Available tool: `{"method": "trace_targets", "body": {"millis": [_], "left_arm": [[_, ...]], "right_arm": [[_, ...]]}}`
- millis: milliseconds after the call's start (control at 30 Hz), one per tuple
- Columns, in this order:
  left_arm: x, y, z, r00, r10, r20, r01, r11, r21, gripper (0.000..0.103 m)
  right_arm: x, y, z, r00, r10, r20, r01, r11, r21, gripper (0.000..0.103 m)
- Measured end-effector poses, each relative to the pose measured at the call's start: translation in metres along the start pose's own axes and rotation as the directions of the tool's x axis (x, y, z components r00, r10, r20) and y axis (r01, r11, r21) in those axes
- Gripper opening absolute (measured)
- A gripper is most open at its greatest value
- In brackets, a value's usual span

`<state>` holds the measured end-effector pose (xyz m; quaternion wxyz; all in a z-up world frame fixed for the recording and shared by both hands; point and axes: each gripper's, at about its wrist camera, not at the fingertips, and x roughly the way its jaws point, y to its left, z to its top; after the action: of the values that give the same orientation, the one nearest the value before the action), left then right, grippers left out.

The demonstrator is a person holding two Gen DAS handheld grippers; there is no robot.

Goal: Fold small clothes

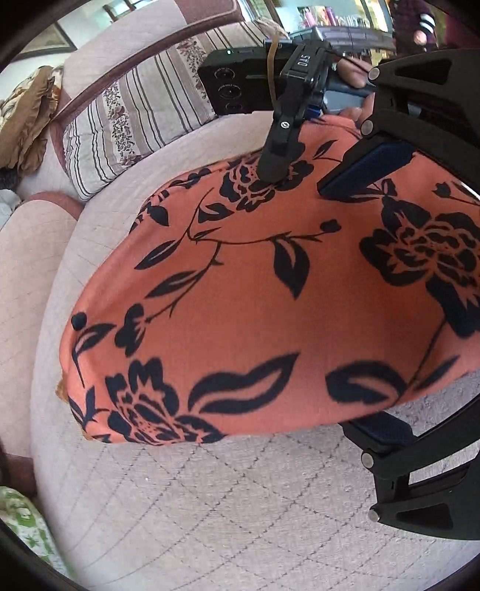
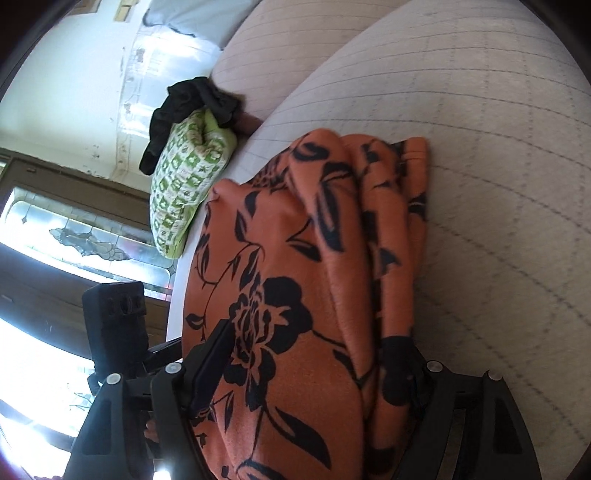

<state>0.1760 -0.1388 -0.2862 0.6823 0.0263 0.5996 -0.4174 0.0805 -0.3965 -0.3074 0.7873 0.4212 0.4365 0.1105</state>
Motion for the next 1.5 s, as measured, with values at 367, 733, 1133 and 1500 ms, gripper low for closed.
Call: {"method": "trace_targets", "body": {"millis": [367, 733, 1133, 1500], "left_arm": [[-0.023, -0.009, 0.0, 0.991, 0.095, 0.098, -0.094, 0.995, -0.011, 0.045], [-0.096, -0.007, -0.012, 0.96, 0.165, 0.227, -0.16, 0.986, -0.039, 0.044], [-0.139, 0.016, -0.032, 0.931, 0.217, 0.294, -0.194, 0.975, -0.105, 0.044], [-0.132, 0.039, -0.031, 0.931, 0.253, 0.264, -0.211, 0.962, -0.175, 0.044]], "right_arm": [[-0.001, 0.016, -0.007, 0.998, -0.035, 0.043, 0.037, 0.999, -0.036, 0.049], [-0.008, 0.071, -0.012, 0.994, 0.03, 0.109, -0.014, 0.989, -0.144, 0.048], [0.004, 0.115, -0.023, 0.982, 0.104, 0.159, -0.067, 0.973, -0.219, 0.047], [0.038, 0.126, -0.023, 0.989, 0.068, 0.134, -0.036, 0.973, -0.229, 0.047]]}}
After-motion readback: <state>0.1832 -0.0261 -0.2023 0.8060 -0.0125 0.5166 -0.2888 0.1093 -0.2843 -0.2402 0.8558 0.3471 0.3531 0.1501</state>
